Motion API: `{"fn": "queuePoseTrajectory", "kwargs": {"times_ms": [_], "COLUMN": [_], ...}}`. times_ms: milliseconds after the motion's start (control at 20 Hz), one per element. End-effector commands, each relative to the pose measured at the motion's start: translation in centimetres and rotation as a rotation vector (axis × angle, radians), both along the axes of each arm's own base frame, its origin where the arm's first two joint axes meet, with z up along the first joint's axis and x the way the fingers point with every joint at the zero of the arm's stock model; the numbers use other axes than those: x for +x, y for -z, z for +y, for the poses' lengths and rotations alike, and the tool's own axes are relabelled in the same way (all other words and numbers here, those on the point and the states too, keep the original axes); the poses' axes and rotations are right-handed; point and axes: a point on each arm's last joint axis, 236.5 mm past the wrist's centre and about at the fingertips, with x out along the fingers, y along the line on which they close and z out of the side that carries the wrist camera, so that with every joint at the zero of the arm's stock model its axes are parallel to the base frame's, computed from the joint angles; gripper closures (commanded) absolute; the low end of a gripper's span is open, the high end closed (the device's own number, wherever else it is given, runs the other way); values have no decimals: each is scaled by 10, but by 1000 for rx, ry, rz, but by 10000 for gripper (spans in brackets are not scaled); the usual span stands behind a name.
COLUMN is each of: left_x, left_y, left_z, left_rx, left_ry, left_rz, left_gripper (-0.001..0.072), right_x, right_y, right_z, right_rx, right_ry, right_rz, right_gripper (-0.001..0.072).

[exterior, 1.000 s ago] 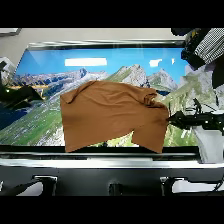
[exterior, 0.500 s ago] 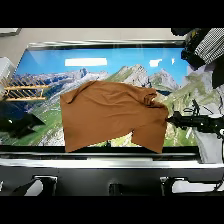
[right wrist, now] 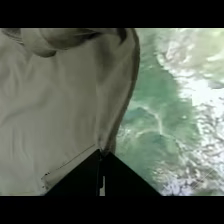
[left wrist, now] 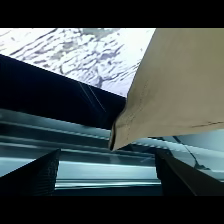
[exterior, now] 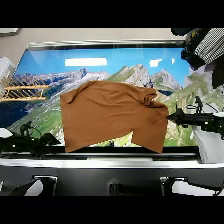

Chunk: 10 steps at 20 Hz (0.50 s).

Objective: Fold the clothes and pants, and hang the long-sleeved shirts on hangers.

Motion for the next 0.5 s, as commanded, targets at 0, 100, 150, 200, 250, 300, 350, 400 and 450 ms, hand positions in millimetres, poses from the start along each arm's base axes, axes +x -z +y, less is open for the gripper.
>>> {"fn": "queuePoseTrajectory", "kwargs": {"times_ms": [0, 100, 150, 200, 250, 300, 350, 400, 450], "left_x": [0, 0, -1, -2, -1, 0, 1, 4, 6], "left_y": [16, 24, 29, 33, 37, 40, 42, 43, 44], "left_z": [-22, -36, -41, -46, -49, -51, -52, -51, -50], "left_rx": [-23, -41, -46, -48, -47, -46, -41, -34, -30], "left_ry": [36, 62, 73, 81, 86, 89, 89, 79, 71], "left_rz": [15, 40, 57, 69, 74, 75, 71, 66, 60], "left_gripper": [37, 37, 37, 37, 38, 39, 47, 170, 356], "right_x": [0, -2, -2, -3, -4, -5, -6, -7, -7], "right_y": [-18, -23, -25, -27, -29, -30, -32, -33, -35], "right_z": [3, 4, 5, 6, 7, 8, 9, 10, 10], "right_rx": [6, 5, 6, 8, 9, 13, 16, 17, 13], "right_ry": [4, 1, 1, -3, -7, -13, -18, -18, -19], "right_rz": [-20, -27, -26, -29, -29, -29, -29, -29, -32], "right_gripper": [685, 685, 685, 685, 685, 685, 685, 685, 685]}}
